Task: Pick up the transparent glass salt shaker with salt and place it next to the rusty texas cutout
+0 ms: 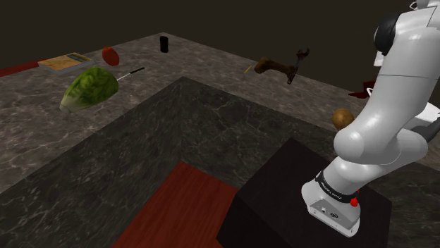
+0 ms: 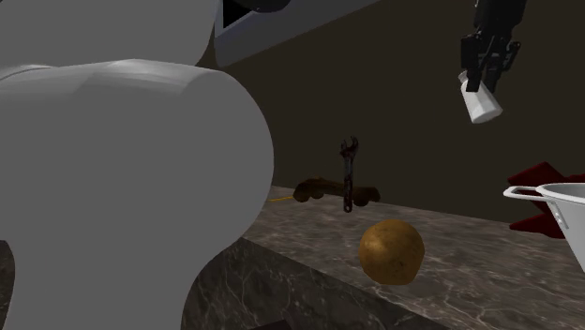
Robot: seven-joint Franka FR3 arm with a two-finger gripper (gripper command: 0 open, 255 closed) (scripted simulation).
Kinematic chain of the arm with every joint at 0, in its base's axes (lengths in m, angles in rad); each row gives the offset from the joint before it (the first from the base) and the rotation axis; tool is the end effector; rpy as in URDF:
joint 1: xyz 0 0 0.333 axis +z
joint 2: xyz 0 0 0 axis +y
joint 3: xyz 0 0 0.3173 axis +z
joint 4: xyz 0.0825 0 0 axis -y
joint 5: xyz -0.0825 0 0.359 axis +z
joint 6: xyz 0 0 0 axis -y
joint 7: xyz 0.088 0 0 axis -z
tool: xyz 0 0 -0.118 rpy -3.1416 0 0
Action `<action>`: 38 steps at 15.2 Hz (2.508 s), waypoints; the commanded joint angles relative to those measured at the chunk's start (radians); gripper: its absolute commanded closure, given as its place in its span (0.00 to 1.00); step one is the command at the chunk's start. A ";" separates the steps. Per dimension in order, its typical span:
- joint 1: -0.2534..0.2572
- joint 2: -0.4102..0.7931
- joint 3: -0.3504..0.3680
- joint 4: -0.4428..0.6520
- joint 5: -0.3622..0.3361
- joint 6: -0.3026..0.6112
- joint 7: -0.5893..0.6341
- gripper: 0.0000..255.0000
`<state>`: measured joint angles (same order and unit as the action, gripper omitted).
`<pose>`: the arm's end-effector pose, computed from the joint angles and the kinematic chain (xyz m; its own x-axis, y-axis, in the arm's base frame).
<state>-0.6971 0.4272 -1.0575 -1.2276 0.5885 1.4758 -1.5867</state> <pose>0.0969 -0.6045 0.6092 0.9755 -0.0550 0.2132 -0.0619 -0.9978 0.0255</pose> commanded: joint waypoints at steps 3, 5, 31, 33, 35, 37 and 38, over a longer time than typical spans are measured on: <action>0.038 -0.016 -0.009 -0.080 -0.014 0.062 -0.015 1.00; 0.056 -0.023 -0.013 -0.119 -0.020 0.092 -0.021 1.00; 0.138 -0.006 0.006 -0.464 0.023 0.415 -0.122 1.00; 0.136 0.003 0.012 -0.481 0.034 0.435 -0.133 1.00; 0.133 0.012 0.019 -0.497 0.045 0.455 -0.144 1.00; 0.129 0.021 0.027 -0.513 0.057 0.474 -0.155 1.00; 0.127 0.026 0.031 -0.520 0.063 0.484 -0.160 1.00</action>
<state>-0.5695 0.4501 -1.0296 -1.7371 0.6462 1.9481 -1.7407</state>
